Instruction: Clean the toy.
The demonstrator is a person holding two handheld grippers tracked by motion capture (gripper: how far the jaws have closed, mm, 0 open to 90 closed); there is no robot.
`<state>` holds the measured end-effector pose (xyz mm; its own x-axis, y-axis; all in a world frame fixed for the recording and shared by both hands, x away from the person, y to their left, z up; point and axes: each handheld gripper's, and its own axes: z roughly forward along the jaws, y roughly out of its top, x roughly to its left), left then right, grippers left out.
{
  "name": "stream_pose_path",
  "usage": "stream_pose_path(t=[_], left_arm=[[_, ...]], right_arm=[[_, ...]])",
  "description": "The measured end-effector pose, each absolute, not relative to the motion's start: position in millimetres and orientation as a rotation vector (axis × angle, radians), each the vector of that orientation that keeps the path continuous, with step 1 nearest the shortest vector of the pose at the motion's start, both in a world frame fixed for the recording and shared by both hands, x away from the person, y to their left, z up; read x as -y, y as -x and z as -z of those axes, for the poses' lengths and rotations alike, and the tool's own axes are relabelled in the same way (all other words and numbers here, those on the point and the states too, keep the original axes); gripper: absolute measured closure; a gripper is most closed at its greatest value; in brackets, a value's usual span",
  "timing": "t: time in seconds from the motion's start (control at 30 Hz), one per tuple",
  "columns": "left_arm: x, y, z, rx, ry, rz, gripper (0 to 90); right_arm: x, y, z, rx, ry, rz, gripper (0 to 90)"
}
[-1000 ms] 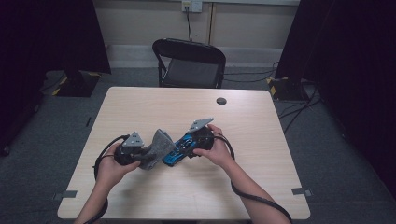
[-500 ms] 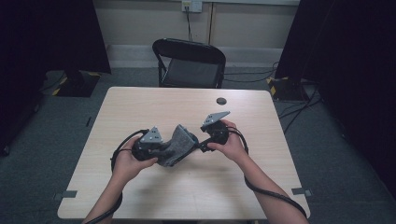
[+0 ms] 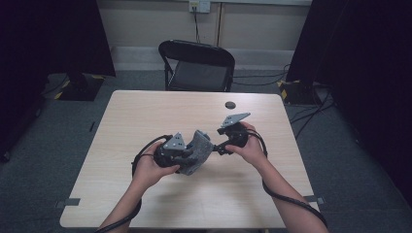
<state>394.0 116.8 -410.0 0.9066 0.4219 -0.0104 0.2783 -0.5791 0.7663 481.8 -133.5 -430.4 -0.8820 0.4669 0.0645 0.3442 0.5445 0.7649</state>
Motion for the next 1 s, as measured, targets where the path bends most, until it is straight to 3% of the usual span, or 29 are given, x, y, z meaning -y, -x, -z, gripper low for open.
stream_pose_path(t=[0.43,1.0], left_arm=[[-96,-398,424,-0.437,-2.276,-0.172,72.4],[-38,-417,460,-0.351,-2.374,-0.103,71.7]], right_arm=[[185,-481,428,-2.540,-0.853,-1.286,17.5],[220,-461,427,-2.480,-0.923,-1.267,17.5]])
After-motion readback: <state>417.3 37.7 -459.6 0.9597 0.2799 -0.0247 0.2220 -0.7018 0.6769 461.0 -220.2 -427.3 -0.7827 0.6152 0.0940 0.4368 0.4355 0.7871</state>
